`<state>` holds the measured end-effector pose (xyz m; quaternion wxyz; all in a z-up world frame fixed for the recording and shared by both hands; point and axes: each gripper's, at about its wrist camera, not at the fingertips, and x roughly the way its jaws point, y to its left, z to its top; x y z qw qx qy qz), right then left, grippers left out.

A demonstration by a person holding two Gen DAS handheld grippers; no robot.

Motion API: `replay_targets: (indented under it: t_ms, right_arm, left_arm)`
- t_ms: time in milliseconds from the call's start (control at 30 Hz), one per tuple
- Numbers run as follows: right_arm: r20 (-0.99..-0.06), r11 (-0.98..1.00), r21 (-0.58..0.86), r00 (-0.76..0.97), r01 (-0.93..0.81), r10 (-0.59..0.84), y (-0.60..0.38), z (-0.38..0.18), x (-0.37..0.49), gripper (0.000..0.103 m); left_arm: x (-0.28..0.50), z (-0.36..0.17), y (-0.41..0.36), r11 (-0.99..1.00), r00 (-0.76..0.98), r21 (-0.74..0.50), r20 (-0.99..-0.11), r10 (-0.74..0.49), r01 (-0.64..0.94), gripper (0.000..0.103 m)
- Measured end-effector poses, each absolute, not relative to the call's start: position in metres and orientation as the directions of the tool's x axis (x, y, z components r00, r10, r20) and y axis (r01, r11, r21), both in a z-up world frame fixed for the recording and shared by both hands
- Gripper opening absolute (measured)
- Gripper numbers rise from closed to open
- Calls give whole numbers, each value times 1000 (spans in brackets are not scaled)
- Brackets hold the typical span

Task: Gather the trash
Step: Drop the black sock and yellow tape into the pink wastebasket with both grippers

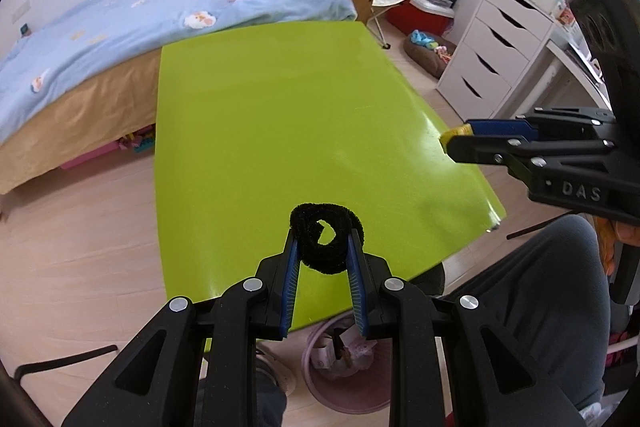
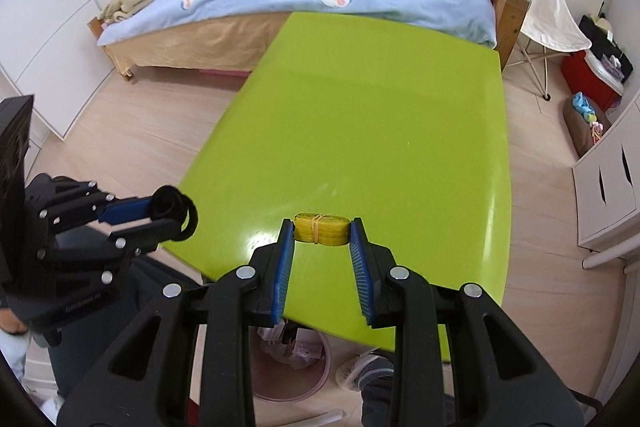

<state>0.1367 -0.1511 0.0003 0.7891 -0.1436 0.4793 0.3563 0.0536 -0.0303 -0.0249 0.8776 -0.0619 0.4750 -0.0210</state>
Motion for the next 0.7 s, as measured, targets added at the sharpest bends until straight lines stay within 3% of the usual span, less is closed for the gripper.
replay_targets:
  t_ms: [700]
  right_arm:
    - [-845, 647, 199, 205, -736, 494, -219, -8, 28, 28]
  left_arm:
    - [-25, -20, -61, 990, 566, -141, -815, -123, 13, 23]
